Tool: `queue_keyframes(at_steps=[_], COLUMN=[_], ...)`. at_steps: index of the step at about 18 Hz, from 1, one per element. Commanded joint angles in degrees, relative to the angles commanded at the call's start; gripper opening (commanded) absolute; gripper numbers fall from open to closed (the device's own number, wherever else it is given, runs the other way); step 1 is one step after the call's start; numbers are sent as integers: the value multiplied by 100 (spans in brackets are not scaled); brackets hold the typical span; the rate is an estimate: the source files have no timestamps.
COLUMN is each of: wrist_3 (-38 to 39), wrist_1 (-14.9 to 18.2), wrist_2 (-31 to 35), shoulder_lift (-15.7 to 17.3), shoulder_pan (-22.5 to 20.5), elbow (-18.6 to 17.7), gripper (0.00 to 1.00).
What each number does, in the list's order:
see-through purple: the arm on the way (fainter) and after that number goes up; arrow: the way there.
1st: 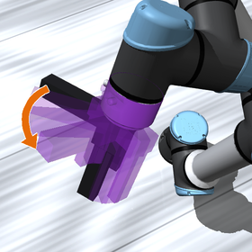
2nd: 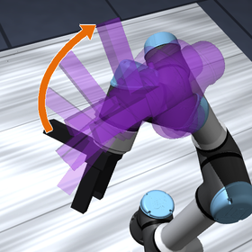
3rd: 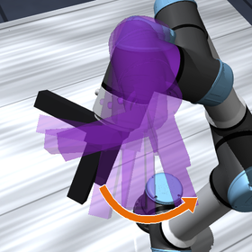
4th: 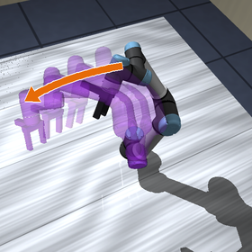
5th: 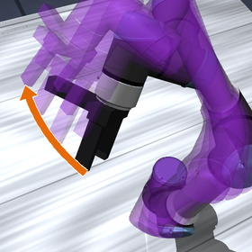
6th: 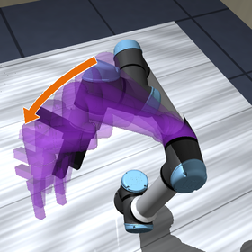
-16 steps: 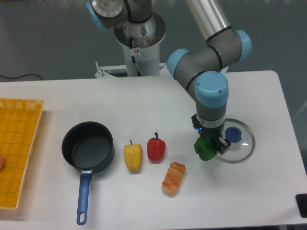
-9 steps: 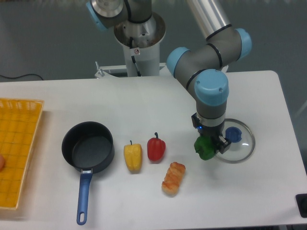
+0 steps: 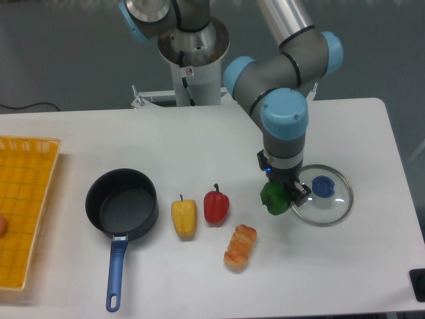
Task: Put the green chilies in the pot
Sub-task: 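Carry the green pepper over the peppers toward the black saucepan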
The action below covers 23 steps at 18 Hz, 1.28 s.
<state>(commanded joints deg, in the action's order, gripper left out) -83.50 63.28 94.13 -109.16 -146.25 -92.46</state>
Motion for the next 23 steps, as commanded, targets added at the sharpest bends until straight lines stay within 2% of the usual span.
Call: queue_keyframes(at_steps=[4,12,23], wrist_3=[219,1142,2680], wrist_1=[79,53,35], wrist_2=[0,-18,9], shoulder_lift=[53,132,115], shoulder_pan=[185,878,2161], elbow=[-26,-44,-62], gripper=[39,39,39])
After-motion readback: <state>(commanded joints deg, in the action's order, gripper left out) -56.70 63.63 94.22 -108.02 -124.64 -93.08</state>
